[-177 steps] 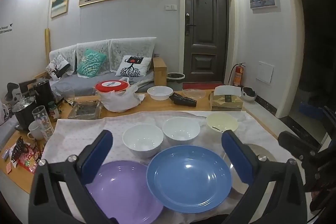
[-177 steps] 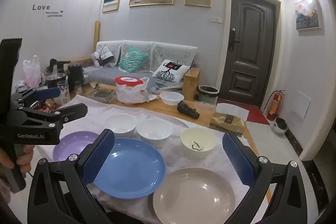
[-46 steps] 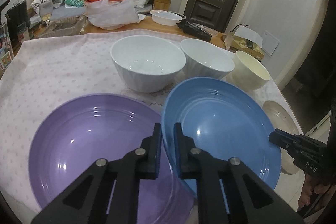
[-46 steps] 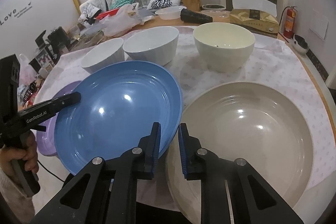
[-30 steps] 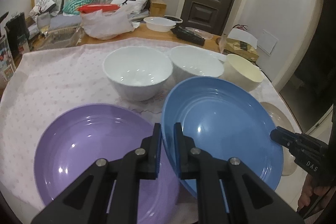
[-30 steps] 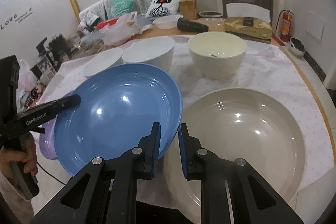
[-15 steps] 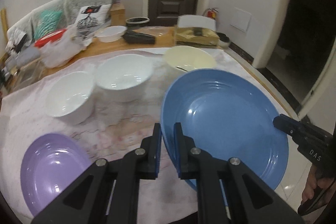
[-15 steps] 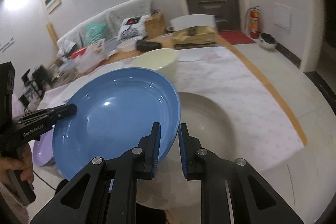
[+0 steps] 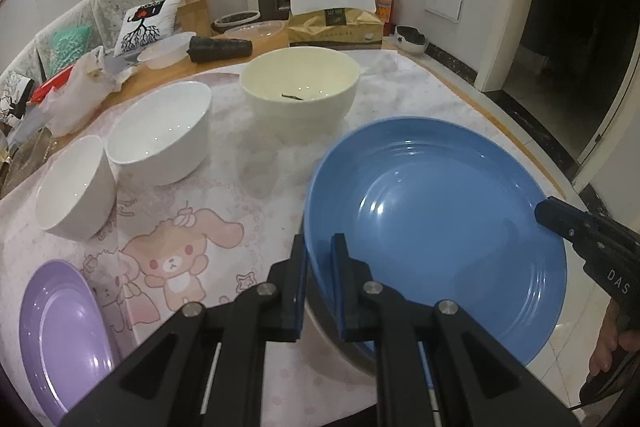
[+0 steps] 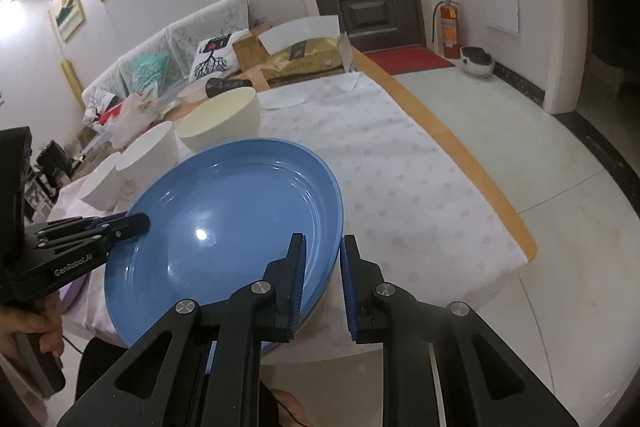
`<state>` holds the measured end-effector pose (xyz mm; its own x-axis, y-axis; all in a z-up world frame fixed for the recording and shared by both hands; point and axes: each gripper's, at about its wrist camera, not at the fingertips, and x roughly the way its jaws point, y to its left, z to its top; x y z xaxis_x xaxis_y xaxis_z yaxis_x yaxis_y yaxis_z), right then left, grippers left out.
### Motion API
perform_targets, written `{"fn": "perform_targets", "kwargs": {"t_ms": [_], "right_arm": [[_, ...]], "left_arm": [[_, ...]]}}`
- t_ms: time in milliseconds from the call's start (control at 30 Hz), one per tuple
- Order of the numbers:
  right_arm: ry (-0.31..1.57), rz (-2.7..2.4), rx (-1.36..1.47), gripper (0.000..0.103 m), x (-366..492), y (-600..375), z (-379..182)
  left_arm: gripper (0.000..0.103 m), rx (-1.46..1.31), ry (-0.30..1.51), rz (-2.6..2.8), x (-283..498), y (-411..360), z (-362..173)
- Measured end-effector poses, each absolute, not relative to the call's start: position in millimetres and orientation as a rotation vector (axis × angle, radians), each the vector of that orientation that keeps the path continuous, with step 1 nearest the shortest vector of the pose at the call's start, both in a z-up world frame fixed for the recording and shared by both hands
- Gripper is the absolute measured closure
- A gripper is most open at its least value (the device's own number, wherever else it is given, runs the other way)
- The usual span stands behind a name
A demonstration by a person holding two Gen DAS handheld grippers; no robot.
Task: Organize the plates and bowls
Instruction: 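Lift the blue plate with the left tool onto the beige plate, open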
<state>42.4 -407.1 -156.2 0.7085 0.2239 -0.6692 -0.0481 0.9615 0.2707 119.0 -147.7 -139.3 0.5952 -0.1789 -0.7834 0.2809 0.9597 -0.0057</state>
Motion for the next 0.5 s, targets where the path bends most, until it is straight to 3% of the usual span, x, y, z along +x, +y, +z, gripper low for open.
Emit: {"fn": "perform_targets", "kwargs": {"t_ms": [500], "right_arm": [[0.805,0.16,0.197,0.09,55.1,-392.9,-163.7]], "left_arm": [[0.094,0.144,0.912,-0.259,127.2,-142.8,-152.3]]}}
